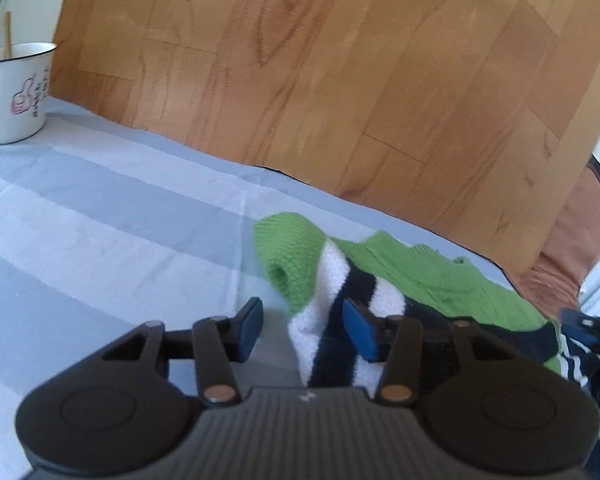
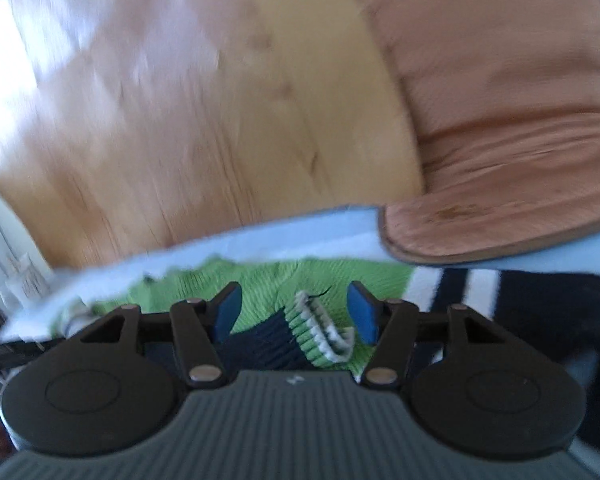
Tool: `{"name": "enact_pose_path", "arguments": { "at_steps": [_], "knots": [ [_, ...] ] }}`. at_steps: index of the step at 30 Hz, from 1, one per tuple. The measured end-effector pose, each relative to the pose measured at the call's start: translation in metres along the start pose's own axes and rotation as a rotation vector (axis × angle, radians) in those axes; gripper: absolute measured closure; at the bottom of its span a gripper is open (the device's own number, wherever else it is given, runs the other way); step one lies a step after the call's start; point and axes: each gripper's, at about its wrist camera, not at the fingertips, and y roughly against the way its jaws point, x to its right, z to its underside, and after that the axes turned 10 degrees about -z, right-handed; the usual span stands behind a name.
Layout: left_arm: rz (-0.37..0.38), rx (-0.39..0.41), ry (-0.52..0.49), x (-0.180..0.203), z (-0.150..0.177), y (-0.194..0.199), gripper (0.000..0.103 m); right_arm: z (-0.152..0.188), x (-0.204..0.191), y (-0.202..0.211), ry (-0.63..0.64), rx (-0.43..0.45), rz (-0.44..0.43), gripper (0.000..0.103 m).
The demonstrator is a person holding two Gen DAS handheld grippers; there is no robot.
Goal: Fold small clothes
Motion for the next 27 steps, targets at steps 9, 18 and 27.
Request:
{"name": "enact_pose_path", "arguments": {
  "at_steps": [9,18,27],
  "knots": [
    [0.016,-0.013,-0.027,0.003,0.001,-0.003,0.074,0.049,-0.003,0.079,0.134,-0.029,-0.089,0.095],
    [-0.009,-0.034,-0.127,0.02,0.013,0.014,0.049,0.039,0.018,0.098,-0.046,0.053,0.001,0.051],
    [-0.076,0.01,-0.258,0.032,0.041,0.04,0.05,0.02,0.004,0.01,0.023,-0.116,0.052,0.07]
  ]
}}
